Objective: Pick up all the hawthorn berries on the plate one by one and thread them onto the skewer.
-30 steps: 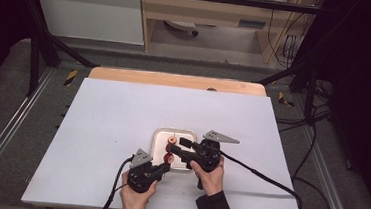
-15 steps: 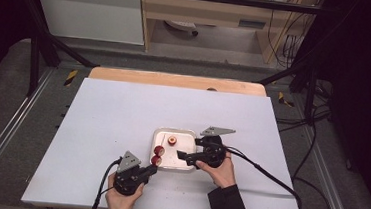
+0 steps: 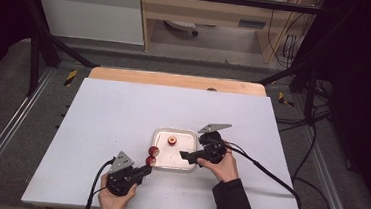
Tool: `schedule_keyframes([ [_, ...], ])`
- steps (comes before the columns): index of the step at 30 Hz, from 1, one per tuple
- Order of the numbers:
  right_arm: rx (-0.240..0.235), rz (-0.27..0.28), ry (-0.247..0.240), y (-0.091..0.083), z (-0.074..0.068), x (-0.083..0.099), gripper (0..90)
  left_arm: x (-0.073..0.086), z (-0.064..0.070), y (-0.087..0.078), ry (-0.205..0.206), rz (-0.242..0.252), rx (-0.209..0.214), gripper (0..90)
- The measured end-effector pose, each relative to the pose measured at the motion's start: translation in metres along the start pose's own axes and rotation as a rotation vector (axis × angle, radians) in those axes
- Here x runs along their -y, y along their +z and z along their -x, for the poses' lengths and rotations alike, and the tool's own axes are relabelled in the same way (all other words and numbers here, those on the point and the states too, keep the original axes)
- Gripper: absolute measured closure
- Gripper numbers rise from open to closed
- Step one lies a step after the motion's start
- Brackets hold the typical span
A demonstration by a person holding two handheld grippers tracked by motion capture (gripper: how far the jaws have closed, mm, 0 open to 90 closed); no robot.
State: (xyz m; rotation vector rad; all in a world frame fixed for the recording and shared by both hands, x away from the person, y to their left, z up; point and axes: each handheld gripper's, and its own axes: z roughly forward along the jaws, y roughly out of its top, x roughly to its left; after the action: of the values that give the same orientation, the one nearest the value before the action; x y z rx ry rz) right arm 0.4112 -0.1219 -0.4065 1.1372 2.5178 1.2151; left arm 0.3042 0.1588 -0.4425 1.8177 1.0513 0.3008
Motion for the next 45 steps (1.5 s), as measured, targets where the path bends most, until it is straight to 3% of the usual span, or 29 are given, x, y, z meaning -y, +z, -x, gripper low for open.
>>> schedule_keyframes([
  [8,0.034,-0.069,-0.042,0.006,0.0,-0.017,8.2,0.0,-0.003,-0.002,0.004,-0.001,-0.003,88.4],
  [19,0.04,-0.16,-0.081,0.025,-0.002,-0.042,9.0,0.002,-0.007,-0.003,0.006,-0.007,0.001,88.4],
  [34,0.043,-0.307,-0.053,0.057,0.004,-0.067,15.6,0.002,-0.009,-0.002,0.015,-0.019,0.005,88.4],
  [45,0.015,-0.38,-0.011,0.077,0.007,-0.077,29.7,0.003,-0.011,-0.002,0.013,-0.022,0.01,88.4],
])
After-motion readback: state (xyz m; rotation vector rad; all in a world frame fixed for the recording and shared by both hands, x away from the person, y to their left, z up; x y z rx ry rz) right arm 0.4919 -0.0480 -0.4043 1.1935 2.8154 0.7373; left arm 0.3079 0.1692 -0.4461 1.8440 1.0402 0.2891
